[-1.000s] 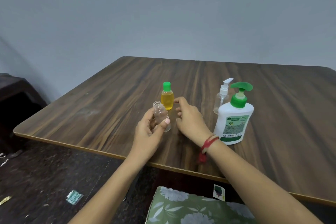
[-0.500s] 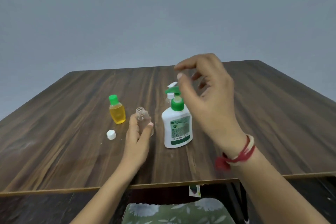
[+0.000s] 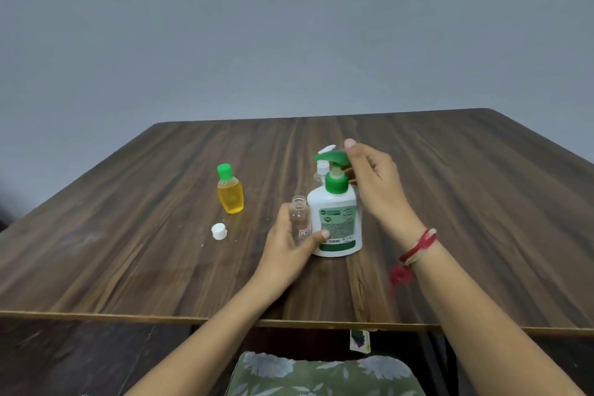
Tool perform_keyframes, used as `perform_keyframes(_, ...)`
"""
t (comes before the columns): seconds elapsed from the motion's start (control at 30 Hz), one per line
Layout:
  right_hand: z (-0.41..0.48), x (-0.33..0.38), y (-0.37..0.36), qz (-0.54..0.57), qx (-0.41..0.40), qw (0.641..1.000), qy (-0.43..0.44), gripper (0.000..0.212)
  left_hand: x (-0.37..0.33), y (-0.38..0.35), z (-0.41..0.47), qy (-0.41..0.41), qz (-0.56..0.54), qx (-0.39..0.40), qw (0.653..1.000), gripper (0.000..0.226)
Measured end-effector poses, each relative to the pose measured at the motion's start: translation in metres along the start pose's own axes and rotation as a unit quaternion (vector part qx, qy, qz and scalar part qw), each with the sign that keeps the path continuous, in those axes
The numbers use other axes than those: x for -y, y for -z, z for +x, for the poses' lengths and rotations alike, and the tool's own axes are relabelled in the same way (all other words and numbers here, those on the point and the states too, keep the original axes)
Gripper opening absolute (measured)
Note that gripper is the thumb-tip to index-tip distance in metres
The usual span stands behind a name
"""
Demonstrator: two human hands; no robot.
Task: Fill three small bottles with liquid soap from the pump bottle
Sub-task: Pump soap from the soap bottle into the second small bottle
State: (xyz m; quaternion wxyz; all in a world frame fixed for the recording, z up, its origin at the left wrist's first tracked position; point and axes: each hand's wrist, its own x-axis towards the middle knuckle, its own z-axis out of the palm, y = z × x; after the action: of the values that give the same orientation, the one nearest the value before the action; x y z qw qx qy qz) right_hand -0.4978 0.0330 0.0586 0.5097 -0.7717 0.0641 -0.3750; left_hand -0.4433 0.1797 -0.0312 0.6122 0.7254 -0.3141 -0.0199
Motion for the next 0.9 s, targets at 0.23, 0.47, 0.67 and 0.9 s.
perform_keyframes(0.23,0.005,0.005,-0.004,0.038,0.024,0.998,-0.047,0.054,0.000,-0.002,0.005,-0.007,0.020,0.025,0.999,0.035)
perform_keyframes(0.47,0.028,0.027,-0.009,0.002,0.107,0.985,-0.133,0.041,-0.020,0.019,0.009,-0.086,0.023,0.001,0.996,0.026)
perform_keyframes(0.67,0.045,0.046,0.000,0.084,0.212,0.927,-0.297,0.032,-0.054,0.040,0.030,-0.158,0.088,0.034,0.983,0.030)
perform_keyframes(0.9,0.054,0.045,-0.003,0.029,0.248,0.917,-0.312,0.023,-0.059,0.041,0.038,-0.160,0.058,0.040,0.985,0.025)
